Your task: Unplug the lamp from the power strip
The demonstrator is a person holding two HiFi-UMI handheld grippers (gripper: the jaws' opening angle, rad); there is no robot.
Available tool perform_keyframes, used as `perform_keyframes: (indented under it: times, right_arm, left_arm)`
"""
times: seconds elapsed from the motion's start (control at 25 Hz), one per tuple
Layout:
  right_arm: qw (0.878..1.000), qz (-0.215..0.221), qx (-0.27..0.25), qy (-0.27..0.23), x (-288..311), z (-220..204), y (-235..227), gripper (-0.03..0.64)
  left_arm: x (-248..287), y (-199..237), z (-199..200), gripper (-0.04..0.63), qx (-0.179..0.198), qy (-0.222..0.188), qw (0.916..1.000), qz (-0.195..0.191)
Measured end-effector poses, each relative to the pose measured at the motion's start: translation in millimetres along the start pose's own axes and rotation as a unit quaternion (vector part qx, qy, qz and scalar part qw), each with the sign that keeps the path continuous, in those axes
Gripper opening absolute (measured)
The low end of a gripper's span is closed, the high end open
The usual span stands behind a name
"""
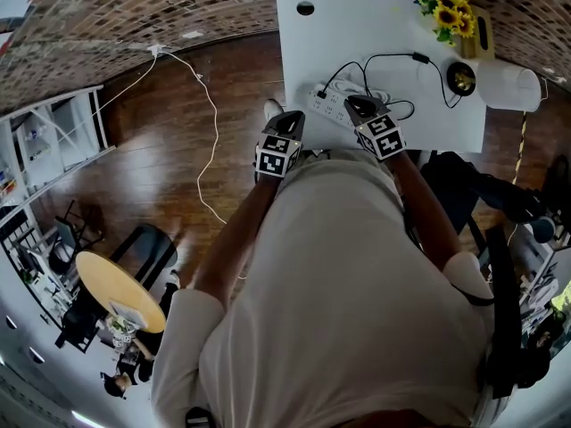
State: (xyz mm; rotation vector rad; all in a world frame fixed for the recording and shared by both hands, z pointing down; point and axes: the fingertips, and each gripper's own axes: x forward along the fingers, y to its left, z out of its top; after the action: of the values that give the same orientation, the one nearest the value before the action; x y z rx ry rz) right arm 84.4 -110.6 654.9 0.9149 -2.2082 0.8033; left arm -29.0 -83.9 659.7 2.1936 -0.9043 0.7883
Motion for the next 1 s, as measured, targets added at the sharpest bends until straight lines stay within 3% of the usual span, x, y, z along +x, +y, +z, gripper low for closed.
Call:
perform_keyframes:
  times: [0.36,0.6,1.0]
  right_arm:
    - [0.998,0.013,-0.056,0.033,18,-12,12,0.029]
    - [0.989,0.024,-0.121,0.077,41,-24,15,0.057]
    - [0.977,0.044,-0.169,0.126,79,-42,14,0.067]
  left_arm:
    - [34,-3,-21,0.002,0.073,0.033,0.9967,-0.013]
    - [60,-1,-30,0.002,0.079,0.074,0.9941,-0.013]
    - [98,14,-56,0.002,0.113,0.12,0.9862,-0.014]
